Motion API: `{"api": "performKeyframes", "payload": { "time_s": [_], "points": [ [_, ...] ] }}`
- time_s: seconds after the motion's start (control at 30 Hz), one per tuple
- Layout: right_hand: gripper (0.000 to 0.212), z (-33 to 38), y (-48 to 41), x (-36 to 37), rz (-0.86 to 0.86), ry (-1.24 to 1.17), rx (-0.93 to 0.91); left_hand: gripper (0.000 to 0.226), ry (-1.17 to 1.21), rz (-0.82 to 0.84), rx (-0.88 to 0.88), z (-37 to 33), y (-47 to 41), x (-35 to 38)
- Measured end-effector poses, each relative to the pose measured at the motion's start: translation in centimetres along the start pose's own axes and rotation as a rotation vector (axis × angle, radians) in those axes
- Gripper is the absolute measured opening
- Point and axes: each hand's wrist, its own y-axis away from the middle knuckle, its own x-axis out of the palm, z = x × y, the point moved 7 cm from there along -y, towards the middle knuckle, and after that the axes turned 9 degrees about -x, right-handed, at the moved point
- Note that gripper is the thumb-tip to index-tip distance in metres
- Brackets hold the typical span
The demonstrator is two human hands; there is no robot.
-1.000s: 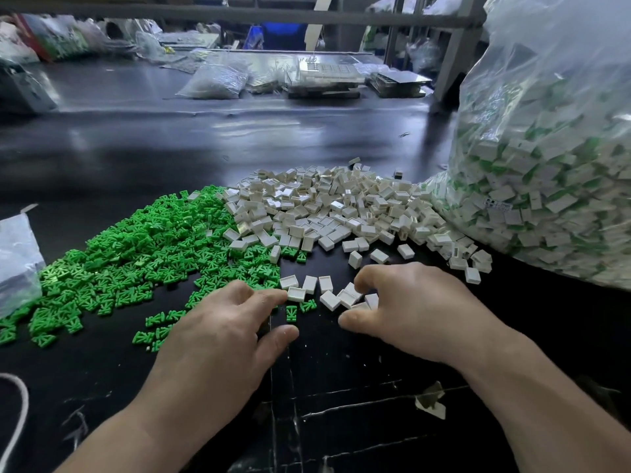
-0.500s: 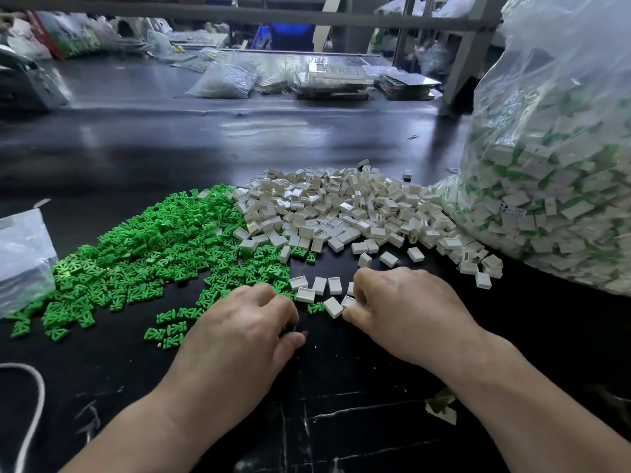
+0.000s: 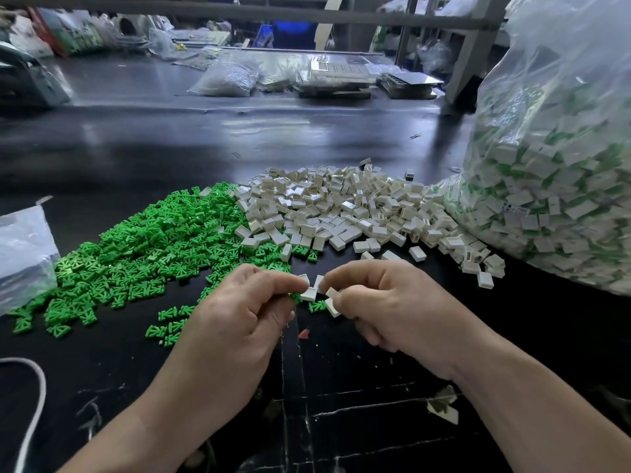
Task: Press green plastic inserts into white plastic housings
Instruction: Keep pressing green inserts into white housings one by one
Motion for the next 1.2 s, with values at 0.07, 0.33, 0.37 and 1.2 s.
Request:
{"api": "performKeyframes", "payload": {
  "time_s": [0.07,0.33,0.37,1.2],
  "points": [
    [0.015,0.2,-0.1,0.8,0.044,-0.164,0.003,0.022,0.177,-0.002,-0.051,0.3,0.1,-0.1],
    [0.019,1.4,0.2,2.1,0.121,-0.302,-0.105,0.008,0.641,0.054,-0.090,0.9,0.2,0.1],
    [0.021,1.5,0.2,2.1,0.113,-0.304,-0.117,0.011,0.655,0.053,-0.085,0.9,0.2,0.1],
    [0.017,1.0,0.0,2.4,0.087,-0.724,0.002,0.010,0.800,0.103,-0.215,0.6,0.2,0.6]
  ]
}}
